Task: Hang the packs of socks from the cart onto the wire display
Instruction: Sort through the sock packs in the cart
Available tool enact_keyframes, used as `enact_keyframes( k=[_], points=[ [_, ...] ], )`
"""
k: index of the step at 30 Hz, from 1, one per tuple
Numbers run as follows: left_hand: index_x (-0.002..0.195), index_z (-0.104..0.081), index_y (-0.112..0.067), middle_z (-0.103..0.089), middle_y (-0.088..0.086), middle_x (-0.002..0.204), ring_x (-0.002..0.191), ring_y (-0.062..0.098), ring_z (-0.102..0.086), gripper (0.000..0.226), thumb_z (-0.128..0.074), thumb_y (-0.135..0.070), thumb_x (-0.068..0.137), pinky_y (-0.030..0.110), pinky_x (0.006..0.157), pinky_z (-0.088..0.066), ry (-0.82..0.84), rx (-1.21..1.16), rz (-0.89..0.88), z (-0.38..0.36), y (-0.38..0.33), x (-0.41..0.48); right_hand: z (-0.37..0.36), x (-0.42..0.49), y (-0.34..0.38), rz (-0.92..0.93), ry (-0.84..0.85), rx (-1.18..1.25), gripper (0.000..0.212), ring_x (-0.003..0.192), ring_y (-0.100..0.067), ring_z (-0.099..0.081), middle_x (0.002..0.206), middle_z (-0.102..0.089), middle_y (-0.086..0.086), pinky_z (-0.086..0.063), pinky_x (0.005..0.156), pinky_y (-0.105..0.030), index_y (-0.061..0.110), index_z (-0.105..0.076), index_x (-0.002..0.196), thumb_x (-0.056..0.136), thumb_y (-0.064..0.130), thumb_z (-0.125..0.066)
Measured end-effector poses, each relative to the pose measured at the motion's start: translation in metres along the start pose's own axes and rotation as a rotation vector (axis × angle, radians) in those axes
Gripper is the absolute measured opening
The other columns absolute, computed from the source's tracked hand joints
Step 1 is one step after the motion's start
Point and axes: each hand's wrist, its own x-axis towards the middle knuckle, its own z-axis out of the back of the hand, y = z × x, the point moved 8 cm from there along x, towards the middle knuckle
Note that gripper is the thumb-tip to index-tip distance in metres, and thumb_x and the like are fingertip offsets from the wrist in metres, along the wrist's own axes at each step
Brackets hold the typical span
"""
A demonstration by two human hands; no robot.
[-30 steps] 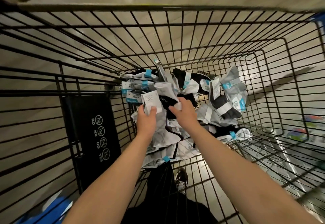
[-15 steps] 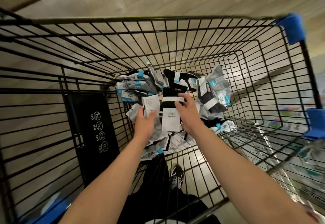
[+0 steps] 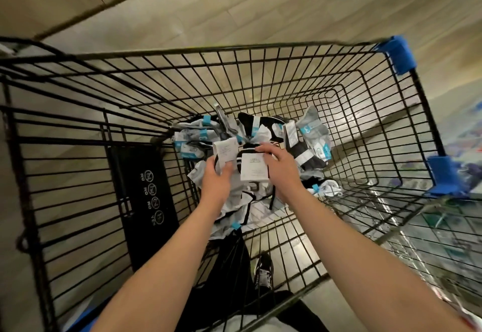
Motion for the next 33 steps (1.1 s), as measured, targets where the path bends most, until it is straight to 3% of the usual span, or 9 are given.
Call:
enact_keyframes(
  k=[4,6,8,11,16,20,25,29,33],
  points=[
    [0.141,-0.043,-0.033,-0.059,-0.007,0.128,0.114,0.02,-0.062,0.043,-0.055,-0.039,0.1,0.047,0.096,-0.054,0.02,-0.017,-0.018,0.003,-0.016,-0.01,0.002,-0.016,0.015,-0.049,0.144,0.229,0.041,0.117,-0.028,-0.063,0.129,-0.064,-0.006,-0.057,0.095,-0.04,0.014,-0.069,0.112,0.09,-0.009,-0.043],
    [0.132,-0.047,-0.04,-0.061,-0.006,0.127,0.11,0.023,-0.064,0.036,-0.058,-0.043,0.097,0.054,0.09,-0.056,0.043,-0.039,-0.011,0.002,-0.023,-0.014,0.008,-0.026,0.027,0.025,0.196,0.131,0.044,0.112,-0.023,-0.065,0.128,-0.064,0.001,-0.056,0.095,-0.039,0.024,-0.063,0.125,0.092,-0.005,-0.057],
    [0.124,-0.051,-0.045,-0.064,-0.006,0.125,0.107,0.023,-0.067,0.032,-0.062,-0.046,0.093,0.056,0.088,-0.057,0.05,-0.037,-0.029,0.0,-0.032,-0.018,0.021,-0.032,0.035,0.105,0.137,-0.014,0.034,0.102,-0.027,-0.068,0.114,-0.07,0.0,-0.057,0.09,-0.045,0.028,-0.065,0.121,0.093,0.01,-0.067],
    [0.135,-0.05,-0.038,-0.064,-0.006,0.128,0.107,0.018,-0.067,0.043,-0.063,-0.044,0.095,0.051,0.091,-0.057,0.059,-0.031,-0.07,-0.002,-0.049,-0.031,0.045,-0.037,0.037,0.076,-0.071,-0.079,0.012,0.09,-0.026,-0.071,0.101,-0.072,0.003,-0.061,0.08,-0.052,0.024,-0.067,0.108,0.096,0.026,-0.065],
    [0.129,-0.056,-0.036,-0.066,-0.011,0.121,0.107,0.015,-0.065,0.033,-0.06,-0.041,0.097,0.049,0.092,-0.056,0.067,0.002,-0.112,-0.005,-0.058,-0.04,0.054,-0.047,0.039,0.087,-0.116,-0.125,0.018,0.097,-0.014,-0.066,0.105,-0.069,0.006,-0.055,0.069,-0.021,0.019,-0.065,0.106,0.098,0.035,-0.062],
    [0.129,-0.056,-0.035,-0.062,-0.018,0.112,0.109,0.014,-0.06,0.029,-0.056,-0.039,0.1,0.04,0.09,-0.054,0.068,0.076,-0.18,-0.014,-0.062,-0.042,0.032,-0.047,0.029,0.054,-0.056,-0.108,0.039,0.119,-0.014,-0.058,0.123,-0.061,0.015,-0.05,0.102,-0.041,0.021,-0.059,0.132,0.098,0.039,-0.062],
    [0.139,-0.05,-0.04,-0.064,-0.007,0.127,0.114,0.014,-0.063,0.037,-0.051,-0.041,0.102,0.042,0.097,-0.054,0.242,-0.03,-0.138,-0.033,-0.059,-0.044,0.014,-0.046,0.032,0.06,-0.022,-0.12,0.031,0.097,-0.005,-0.059,0.105,-0.062,0.015,-0.049,0.081,-0.022,0.022,-0.062,0.124,0.1,0.041,-0.058],
    [0.141,-0.042,-0.038,-0.062,0.001,0.119,0.094,0.014,-0.066,0.036,-0.045,-0.04,0.105,0.029,0.069,-0.058,0.301,-0.041,-0.136,-0.035,-0.065,-0.047,0.013,-0.044,0.027,-0.015,0.0,0.027,0.031,0.104,-0.016,-0.069,0.107,-0.074,0.007,-0.057,0.091,-0.04,0.024,-0.066,0.116,0.099,0.047,-0.056],
    [0.143,-0.036,-0.033,-0.062,-0.004,0.123,0.105,0.014,-0.064,0.064,-0.071,-0.04,0.09,0.037,0.087,-0.057,0.203,0.084,-0.203,-0.031,-0.077,-0.049,0.025,-0.053,0.028,-0.032,-0.011,0.135,0.039,0.108,-0.011,-0.069,0.118,-0.073,0.005,-0.057,0.09,-0.033,0.021,-0.065,0.125,0.098,0.048,-0.058]
  ],
)
